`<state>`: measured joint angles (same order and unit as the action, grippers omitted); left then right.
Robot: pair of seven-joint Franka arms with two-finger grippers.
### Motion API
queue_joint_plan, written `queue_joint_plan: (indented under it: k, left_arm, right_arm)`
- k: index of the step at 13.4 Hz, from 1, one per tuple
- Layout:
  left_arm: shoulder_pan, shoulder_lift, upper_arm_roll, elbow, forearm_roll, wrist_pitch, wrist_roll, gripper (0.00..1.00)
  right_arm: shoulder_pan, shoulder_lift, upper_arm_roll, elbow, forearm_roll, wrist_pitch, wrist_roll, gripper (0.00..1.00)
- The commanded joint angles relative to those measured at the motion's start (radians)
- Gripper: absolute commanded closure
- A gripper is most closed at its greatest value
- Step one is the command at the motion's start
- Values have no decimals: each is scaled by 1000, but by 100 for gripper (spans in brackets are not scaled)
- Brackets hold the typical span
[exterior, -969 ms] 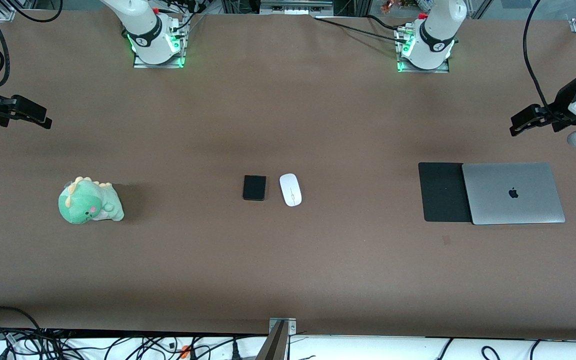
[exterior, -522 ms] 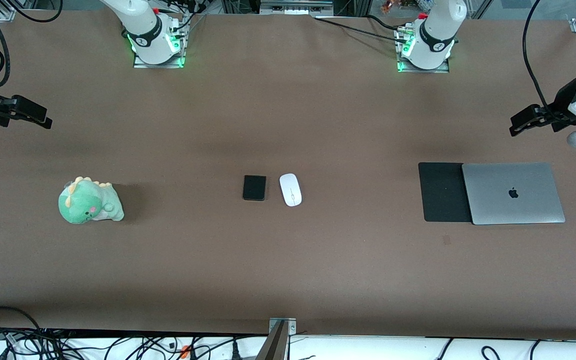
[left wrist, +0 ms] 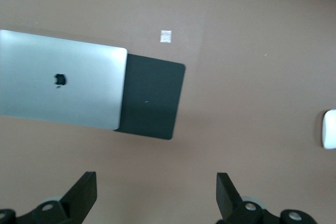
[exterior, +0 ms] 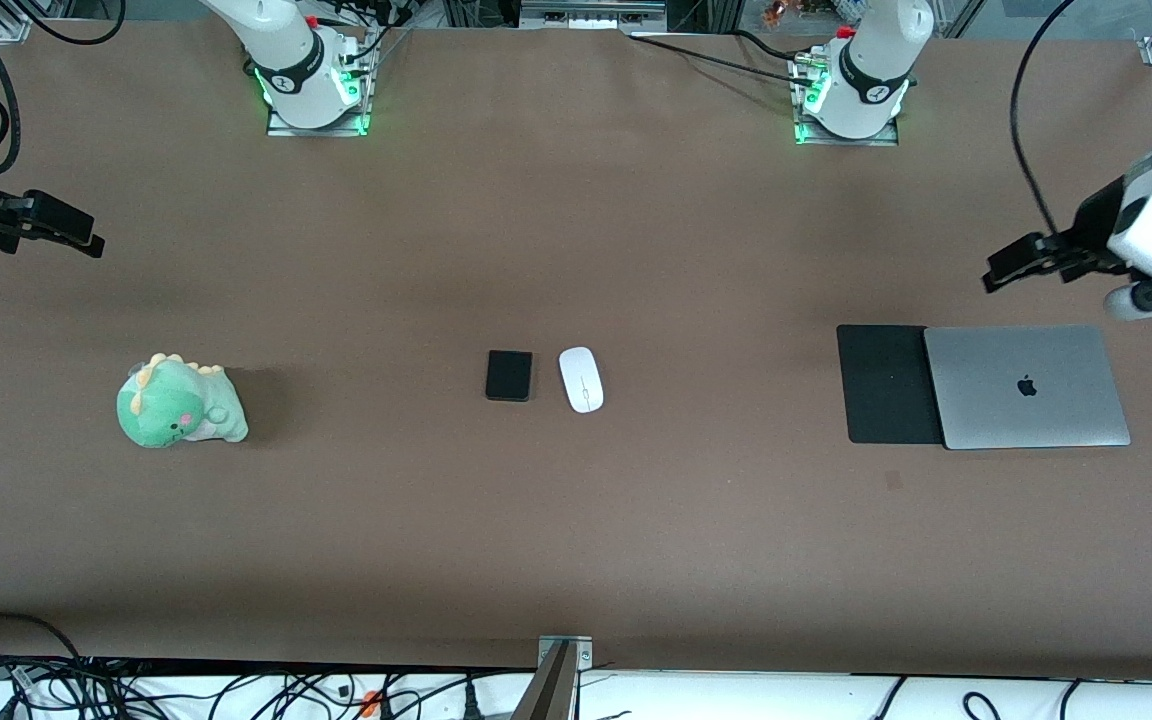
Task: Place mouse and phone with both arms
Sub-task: 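Move the left gripper from rest toward the white mouse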
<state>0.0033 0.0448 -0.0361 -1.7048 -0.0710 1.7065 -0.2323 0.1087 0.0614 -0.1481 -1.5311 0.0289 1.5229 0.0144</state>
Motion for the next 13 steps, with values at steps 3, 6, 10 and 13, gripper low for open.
queue_joint_plan:
  k: [3, 6, 10, 13]
  left_arm:
    - [-14, 142, -168, 28, -18, 128, -230, 0]
    - [-52, 243, -243, 49, -10, 223, -382, 0]
    - [-241, 495, -232, 279, 3, 284, -613, 0]
    - [-348, 607, -229, 304, 71, 453, -747, 0]
  right_arm:
    - [-18, 2, 19, 8, -10, -15, 10, 0]
    - [-18, 2, 19, 6, -9, -15, 12, 0]
    - [-18, 3, 19, 0, -4, -13, 10, 0]
    - [-18, 3, 19, -6, -4, -13, 10, 0]
